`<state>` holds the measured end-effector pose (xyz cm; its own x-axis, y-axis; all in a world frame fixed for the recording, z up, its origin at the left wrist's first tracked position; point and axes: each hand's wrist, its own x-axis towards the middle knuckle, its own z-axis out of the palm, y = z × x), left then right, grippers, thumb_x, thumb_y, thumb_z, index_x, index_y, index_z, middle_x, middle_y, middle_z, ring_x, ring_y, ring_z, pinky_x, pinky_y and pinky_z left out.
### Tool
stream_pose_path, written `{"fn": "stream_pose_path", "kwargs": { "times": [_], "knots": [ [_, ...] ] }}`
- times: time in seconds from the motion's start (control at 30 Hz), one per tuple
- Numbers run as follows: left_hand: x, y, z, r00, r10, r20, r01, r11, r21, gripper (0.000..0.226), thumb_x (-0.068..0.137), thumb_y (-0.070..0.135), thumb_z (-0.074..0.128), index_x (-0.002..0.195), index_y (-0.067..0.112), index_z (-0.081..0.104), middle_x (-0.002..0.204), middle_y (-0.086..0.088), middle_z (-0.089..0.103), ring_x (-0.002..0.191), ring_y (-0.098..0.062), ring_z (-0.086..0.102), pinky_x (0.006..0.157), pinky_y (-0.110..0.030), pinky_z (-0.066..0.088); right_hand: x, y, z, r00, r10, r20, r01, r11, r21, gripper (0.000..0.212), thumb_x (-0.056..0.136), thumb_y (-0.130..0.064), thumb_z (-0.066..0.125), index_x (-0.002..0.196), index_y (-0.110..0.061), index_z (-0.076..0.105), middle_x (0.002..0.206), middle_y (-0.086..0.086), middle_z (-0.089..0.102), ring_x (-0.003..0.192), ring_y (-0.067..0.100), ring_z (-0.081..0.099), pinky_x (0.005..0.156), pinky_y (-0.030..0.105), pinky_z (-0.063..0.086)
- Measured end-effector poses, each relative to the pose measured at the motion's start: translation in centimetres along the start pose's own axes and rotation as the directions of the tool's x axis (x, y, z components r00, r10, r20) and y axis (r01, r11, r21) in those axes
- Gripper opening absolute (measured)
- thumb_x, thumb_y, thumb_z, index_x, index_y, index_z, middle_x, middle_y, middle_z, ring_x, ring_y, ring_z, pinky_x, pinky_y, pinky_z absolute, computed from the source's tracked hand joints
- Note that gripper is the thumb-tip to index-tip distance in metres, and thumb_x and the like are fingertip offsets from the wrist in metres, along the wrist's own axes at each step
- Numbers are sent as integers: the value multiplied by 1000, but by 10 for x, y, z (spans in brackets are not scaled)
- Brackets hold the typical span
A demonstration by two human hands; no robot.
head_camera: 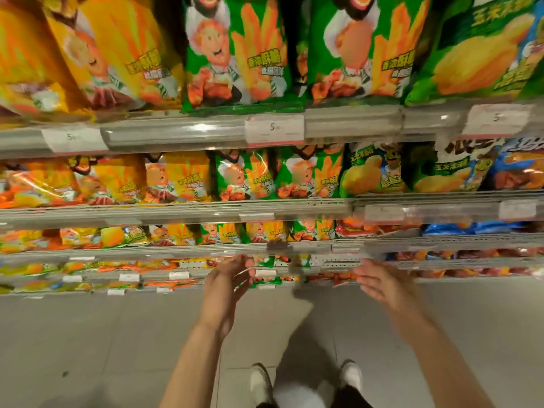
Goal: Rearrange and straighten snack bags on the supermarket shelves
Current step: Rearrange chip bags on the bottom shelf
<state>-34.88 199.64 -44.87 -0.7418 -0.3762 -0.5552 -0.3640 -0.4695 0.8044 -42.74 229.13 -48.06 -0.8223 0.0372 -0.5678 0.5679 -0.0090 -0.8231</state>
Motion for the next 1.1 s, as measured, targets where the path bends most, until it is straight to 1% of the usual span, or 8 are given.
{"fn": "stream_pose_path", "kwargs": {
  "times": [0.17, 0.33, 0.43, 0.57, 0.7, 0.83, 0.93, 1.1],
  "knots": [
    [15, 7, -35, 999, -14, -30, 16, 999, 47, 25, 105, 13, 46, 115, 5, 68, 104, -9, 75, 92, -21, 69, 92, -34, 53, -10, 15, 55, 1000, 20, -7, -20, 999, -27, 13, 103, -21, 57, 106, -16, 69, 92, 0, 78, 88, 16, 74, 74, 26, 57],
    [37, 4, -41, 998, -26, -65, 32, 994, 104, 22, 105, 13, 51, 115, 4, 68, 103, -11, 75, 95, -26, 70, 90, -36, 55, 8, 16, 80, 998, 42, 43, -43, 999, 25, 13, 103, -17, 56, 105, -9, 66, 100, 15, 73, 90, 26, 71, 76, 28, 56],
    [52, 0, -44, 996, -14, -91, 31, 981, 191, 21, 105, 16, 52, 114, 6, 68, 104, -11, 75, 94, -24, 71, 78, -29, 56, 22, 22, 91, 996, 47, 72, -49, 999, 19, 22, 106, -12, 51, 119, -1, 64, 107, 19, 70, 97, 32, 67, 76, 25, 56],
    [82, -13, -44, 992, 43, -119, -7, 958, 287, 14, 105, 14, 54, 110, 8, 66, 101, -10, 74, 85, -20, 70, 66, -20, 56, 52, 34, 110, 992, 49, 116, -42, 997, -63, 19, 105, -11, 54, 118, -3, 64, 101, 12, 73, 88, 22, 70, 70, 18, 58],
    [114, -26, -41, 985, 155, -74, -97, 855, 509, 12, 103, 11, 57, 113, 12, 63, 105, -2, 69, 103, -24, 66, 86, -31, 54, 79, 48, 127, 991, 18, 131, 3, 987, -163, 10, 103, -12, 57, 108, -8, 65, 105, 17, 72, 88, 25, 68, 79, 27, 55],
    [151, -34, -43, 959, 282, 21, -209, 659, 722, 31, 101, 12, 59, 132, 14, 58, 137, -8, 55, 130, -26, 51, 111, -44, 44, 110, 63, 141, 989, -85, 118, 121, 932, -342, 19, 102, -2, 55, 117, 5, 65, 102, 15, 68, 78, 15, 62, 64, 11, 50],
    [175, -40, -49, 937, 334, 106, -277, 523, 806, 41, 100, 13, 60, 140, 15, 54, 148, -8, 42, 140, -27, 40, 115, -49, 39, 133, 72, 154, 975, -162, 153, 217, 843, -492, 23, 102, -13, 59, 122, -5, 66, 110, 7, 70, 95, 17, 64, 73, 7, 45],
    [193, -49, -57, 910, 380, 168, -349, 478, 806, 45, 98, 5, 59, 141, 16, 55, 145, -8, 40, 136, -23, 40, 116, -46, 40, 162, 78, 187, 960, -261, 97, 272, 808, -523, 47, 99, -33, 64, 140, -13, 54, 128, 6, 64, 118, 23, 61, 101, 40, 51]
  ]
}}
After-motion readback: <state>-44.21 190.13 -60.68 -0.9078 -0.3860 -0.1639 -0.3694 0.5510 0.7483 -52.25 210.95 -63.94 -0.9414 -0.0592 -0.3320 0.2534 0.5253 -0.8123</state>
